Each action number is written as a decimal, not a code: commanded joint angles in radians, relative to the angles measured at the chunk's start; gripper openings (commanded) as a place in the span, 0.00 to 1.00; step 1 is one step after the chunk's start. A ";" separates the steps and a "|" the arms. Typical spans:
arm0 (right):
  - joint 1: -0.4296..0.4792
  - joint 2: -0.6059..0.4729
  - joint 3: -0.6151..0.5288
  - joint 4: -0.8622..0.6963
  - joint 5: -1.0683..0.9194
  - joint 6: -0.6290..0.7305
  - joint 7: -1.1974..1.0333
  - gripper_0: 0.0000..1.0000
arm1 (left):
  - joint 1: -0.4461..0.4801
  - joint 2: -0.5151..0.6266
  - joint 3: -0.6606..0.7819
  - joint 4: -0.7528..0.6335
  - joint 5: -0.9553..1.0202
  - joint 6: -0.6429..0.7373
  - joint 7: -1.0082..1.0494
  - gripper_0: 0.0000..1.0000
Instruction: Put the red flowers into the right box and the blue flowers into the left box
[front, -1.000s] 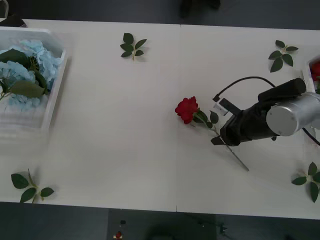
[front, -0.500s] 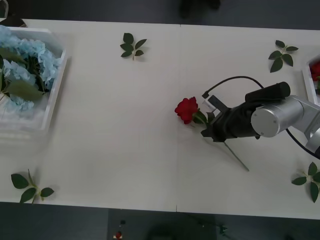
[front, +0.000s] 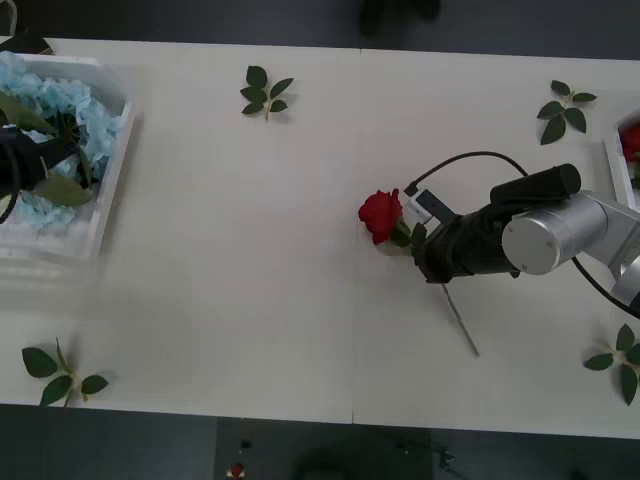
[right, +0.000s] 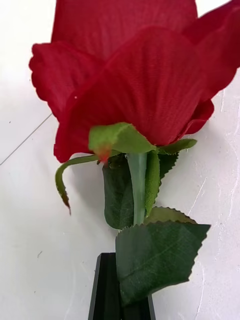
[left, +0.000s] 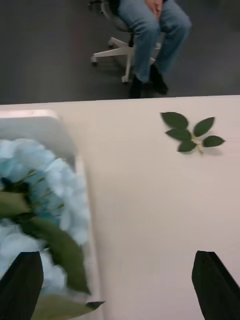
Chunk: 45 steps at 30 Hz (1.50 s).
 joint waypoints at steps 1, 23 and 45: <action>-0.030 0.014 -0.011 -0.009 0.008 -0.003 -0.027 0.00 | -0.005 0.053 -0.100 -0.037 0.131 0.013 -0.022 0.86; -0.032 -0.449 -0.171 0.049 -0.561 0.012 -0.164 0.00 | -0.005 0.521 -0.532 -0.024 0.976 0.067 -0.464 0.86; -0.099 -0.588 -0.185 0.422 -0.341 -0.186 -0.130 0.00 | -0.020 0.602 -0.828 -0.254 1.320 -0.243 -0.492 0.87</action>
